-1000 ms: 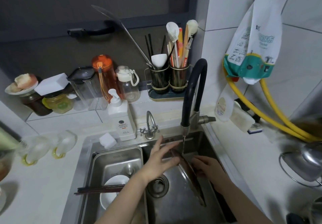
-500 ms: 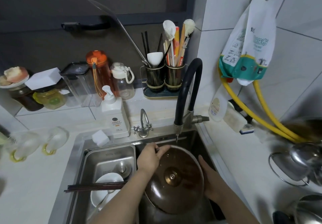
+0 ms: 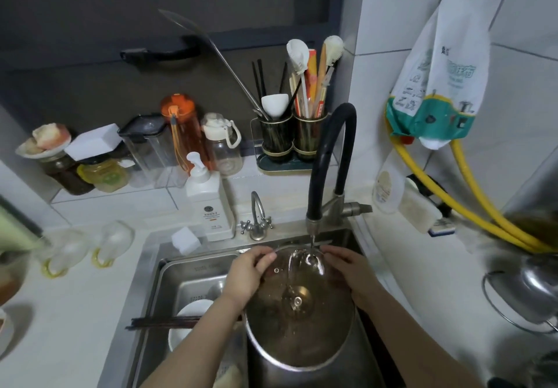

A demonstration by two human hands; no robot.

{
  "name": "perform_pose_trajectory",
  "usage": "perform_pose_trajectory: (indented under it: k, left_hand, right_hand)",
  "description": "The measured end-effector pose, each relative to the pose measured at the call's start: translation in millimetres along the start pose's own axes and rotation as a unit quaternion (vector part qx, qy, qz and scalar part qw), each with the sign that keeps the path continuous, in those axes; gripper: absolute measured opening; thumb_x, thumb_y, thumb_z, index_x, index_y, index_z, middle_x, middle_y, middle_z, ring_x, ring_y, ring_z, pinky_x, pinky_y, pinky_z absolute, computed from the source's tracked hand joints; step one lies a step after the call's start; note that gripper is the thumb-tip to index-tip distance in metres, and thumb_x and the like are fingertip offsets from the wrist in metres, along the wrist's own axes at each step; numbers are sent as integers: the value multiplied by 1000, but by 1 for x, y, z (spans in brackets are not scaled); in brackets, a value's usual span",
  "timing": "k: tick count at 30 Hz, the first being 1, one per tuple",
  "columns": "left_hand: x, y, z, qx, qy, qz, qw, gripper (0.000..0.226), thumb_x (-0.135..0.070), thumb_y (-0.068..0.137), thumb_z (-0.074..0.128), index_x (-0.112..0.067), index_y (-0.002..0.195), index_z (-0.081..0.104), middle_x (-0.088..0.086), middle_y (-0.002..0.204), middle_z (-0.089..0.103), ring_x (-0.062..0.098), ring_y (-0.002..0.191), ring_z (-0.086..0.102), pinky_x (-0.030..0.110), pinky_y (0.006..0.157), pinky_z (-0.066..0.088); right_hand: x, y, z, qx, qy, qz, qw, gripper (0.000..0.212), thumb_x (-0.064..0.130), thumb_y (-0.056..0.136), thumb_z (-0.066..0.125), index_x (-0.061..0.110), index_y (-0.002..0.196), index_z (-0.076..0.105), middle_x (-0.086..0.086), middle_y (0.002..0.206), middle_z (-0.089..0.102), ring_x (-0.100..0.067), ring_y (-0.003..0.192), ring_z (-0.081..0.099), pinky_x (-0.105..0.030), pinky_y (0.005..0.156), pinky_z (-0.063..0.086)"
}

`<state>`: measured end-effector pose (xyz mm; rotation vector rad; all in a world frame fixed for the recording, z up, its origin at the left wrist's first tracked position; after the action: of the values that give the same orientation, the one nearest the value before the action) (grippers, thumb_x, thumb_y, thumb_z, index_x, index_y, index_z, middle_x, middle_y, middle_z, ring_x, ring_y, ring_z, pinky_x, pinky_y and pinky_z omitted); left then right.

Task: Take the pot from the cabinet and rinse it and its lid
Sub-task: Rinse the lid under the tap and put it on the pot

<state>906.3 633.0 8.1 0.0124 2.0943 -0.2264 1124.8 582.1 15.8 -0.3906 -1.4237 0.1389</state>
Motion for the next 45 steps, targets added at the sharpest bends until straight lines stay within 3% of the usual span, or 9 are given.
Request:
perform_pose_trajectory:
  k: [7, 12, 15, 19, 23, 29, 37, 41, 45]
  left_hand:
    - [40, -3, -21, -108, -108, -144, 978, 27, -25, 93, 54, -9, 71, 56, 7, 55, 61, 22, 35, 51, 24, 37, 43]
    - [97, -2, 9, -117, -232, -232, 937, 18, -15, 93, 54, -8, 77, 48, 21, 70, 61, 32, 63, 58, 54, 67, 50]
    - [114, -10, 43, -82, -269, -259, 924, 16, -11, 95, 49, -9, 79, 47, 20, 71, 55, 28, 59, 53, 41, 58, 45]
    - [73, -30, 53, -90, -273, -228, 930, 13, -9, 93, 52, -11, 82, 47, 10, 66, 57, 21, 54, 51, 25, 44, 43]
    - [44, -17, 43, -90, -204, -126, 967, 19, -24, 81, 67, -15, 76, 52, 9, 67, 59, 26, 65, 58, 52, 73, 53]
    - [25, -4, 27, -61, -158, -97, 981, 20, -36, 76, 69, -17, 80, 66, 19, 74, 69, 46, 76, 67, 62, 75, 53]
    - [32, -48, 4, 53, -276, -152, 948, 34, 0, 95, 36, -15, 111, 61, 7, 86, 75, 16, 73, 72, 34, 68, 60]
    - [18, -61, -13, 133, -120, -10, 984, 33, -4, 87, 61, -27, 111, 65, -2, 87, 57, -3, 76, 58, 19, 84, 50]
    - [2, -49, -18, 67, -35, 77, 994, 34, -13, 81, 71, -45, 93, 70, -3, 87, 45, -5, 82, 50, 3, 82, 34]
  right_hand:
    - [1, -3, 1, 58, -81, -22, 995, 23, 14, 92, 52, 31, 104, 62, 8, 103, 63, -6, 95, 58, -19, 72, 48]
    - [-9, -4, -12, 14, -116, -13, 993, 27, 11, 89, 57, 15, 114, 64, -6, 104, 70, -23, 96, 66, -40, 81, 58]
    - [-5, -4, -23, 1, -152, -34, 988, 35, 4, 85, 59, 23, 115, 58, -4, 108, 68, -23, 99, 64, -47, 83, 57]
    - [-13, -11, -47, -16, -167, -61, 984, 42, 3, 87, 57, 21, 124, 54, -2, 117, 64, -24, 108, 61, -52, 89, 53]
    - [-46, -19, -70, -88, -25, -17, 996, 40, 0, 86, 58, 22, 120, 54, -5, 111, 66, -30, 102, 64, -54, 82, 55]
    - [-52, -18, -63, -122, -34, 46, 991, 24, 2, 90, 49, 18, 98, 65, -7, 91, 69, -30, 88, 65, -48, 83, 55]
    - [-33, 4, -53, -76, -124, 66, 987, 19, 4, 87, 55, 16, 99, 63, -10, 86, 66, -27, 80, 65, -38, 66, 59]
    - [-44, 5, -62, -74, -66, 134, 986, 9, 1, 86, 56, -1, 84, 65, -15, 69, 62, -26, 62, 61, -30, 51, 56]
    - [-55, -5, -61, -75, 47, 190, 978, 18, 1, 88, 53, -3, 71, 60, -14, 49, 63, -19, 42, 63, -23, 38, 52]
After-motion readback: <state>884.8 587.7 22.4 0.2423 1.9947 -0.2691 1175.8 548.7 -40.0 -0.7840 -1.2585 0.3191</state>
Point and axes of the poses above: each hand's wrist, its own y-axis towards the middle knuckle, its own z-axis out of the palm, x = y × z, the point moved 6 cm from there along y, towards the middle knuckle
